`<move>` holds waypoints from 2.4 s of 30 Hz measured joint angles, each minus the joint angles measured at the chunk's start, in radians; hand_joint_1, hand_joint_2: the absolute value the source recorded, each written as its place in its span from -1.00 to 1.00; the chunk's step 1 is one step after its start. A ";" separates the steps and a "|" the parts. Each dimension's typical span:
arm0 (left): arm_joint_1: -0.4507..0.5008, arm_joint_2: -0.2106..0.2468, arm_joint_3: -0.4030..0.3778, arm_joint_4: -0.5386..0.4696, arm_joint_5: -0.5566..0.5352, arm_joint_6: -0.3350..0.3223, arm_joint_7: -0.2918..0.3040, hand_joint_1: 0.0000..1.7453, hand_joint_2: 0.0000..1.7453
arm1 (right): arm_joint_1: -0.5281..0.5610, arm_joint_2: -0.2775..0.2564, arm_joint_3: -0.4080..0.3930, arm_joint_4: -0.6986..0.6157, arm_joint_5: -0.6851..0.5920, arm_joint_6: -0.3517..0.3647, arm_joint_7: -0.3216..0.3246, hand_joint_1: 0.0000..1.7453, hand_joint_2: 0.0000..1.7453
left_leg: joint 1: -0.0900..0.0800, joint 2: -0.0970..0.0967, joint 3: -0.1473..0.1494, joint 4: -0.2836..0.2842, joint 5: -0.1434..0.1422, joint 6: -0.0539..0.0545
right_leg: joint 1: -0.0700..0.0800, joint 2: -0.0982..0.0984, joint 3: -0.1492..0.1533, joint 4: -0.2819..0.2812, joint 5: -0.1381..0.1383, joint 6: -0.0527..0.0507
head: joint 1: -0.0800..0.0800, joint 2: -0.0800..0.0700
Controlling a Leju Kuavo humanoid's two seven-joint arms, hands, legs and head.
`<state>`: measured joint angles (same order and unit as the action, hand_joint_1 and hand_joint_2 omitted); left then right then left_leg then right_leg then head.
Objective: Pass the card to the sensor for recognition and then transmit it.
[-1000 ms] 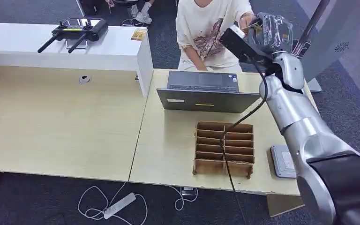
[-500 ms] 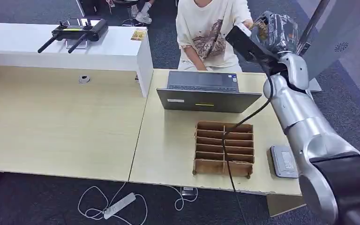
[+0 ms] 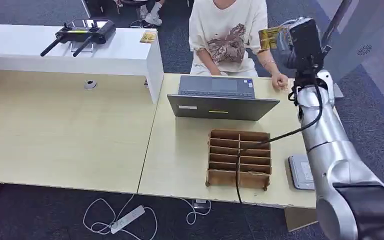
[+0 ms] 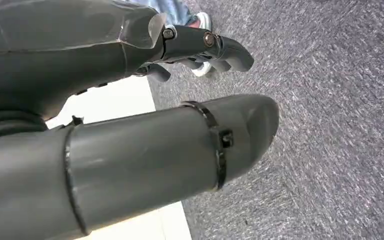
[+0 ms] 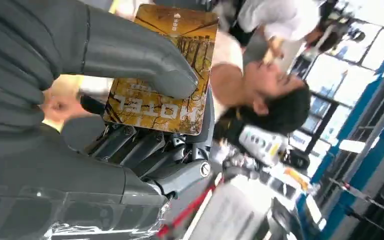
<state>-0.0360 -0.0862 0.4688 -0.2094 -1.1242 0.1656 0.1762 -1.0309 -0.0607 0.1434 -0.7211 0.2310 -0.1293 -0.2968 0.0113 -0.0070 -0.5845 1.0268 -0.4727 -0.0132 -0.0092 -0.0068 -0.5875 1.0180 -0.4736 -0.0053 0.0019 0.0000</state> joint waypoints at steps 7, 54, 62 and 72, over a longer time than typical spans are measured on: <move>0.001 0.000 0.004 0.000 -0.004 -0.003 0.000 -1.00 -1.00 | 0.055 -0.044 -0.029 -0.080 -0.073 0.039 0.002 1.00 1.00 | 0.000 0.003 0.001 0.000 0.000 0.000 | 0.000 0.003 -0.001 0.000 0.000 0.000 | -0.001 0.000; 0.012 0.002 0.061 0.000 -0.059 -0.022 -0.007 -1.00 -1.00 | 0.832 -0.420 -0.281 -0.643 -0.424 0.503 0.098 1.00 1.00 | 0.000 -0.004 -0.001 0.000 -0.002 0.002 | 0.000 -0.003 0.001 -0.002 -0.002 0.002 | 0.000 0.000; 0.011 0.002 0.073 0.000 -0.066 -0.023 -0.010 -1.00 -1.00 | 0.756 -0.465 -0.235 -0.511 -0.375 0.540 0.106 1.00 1.00 | 0.000 -0.004 -0.001 0.000 -0.002 0.002 | 0.000 -0.003 0.002 -0.002 -0.001 0.002 | 0.000 0.000; 0.011 0.003 0.078 0.000 -0.070 -0.022 -0.014 -1.00 -1.00 | 0.648 -0.507 -0.149 -0.352 -0.353 0.522 0.138 1.00 1.00 | 0.000 -0.004 -0.001 0.000 -0.002 0.002 | 0.000 -0.003 0.002 -0.001 -0.001 0.002 | 0.000 0.000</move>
<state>-0.0245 -0.0835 0.5467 -0.2094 -1.1944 0.1438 0.1617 -0.3832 -0.5673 -0.0053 -1.0727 -0.1221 0.3929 -0.1587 0.0110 -0.0110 -0.5853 1.0268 -0.4744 -0.0110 -0.0096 -0.0100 -0.5860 1.0166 -0.4750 -0.0032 0.0015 0.0000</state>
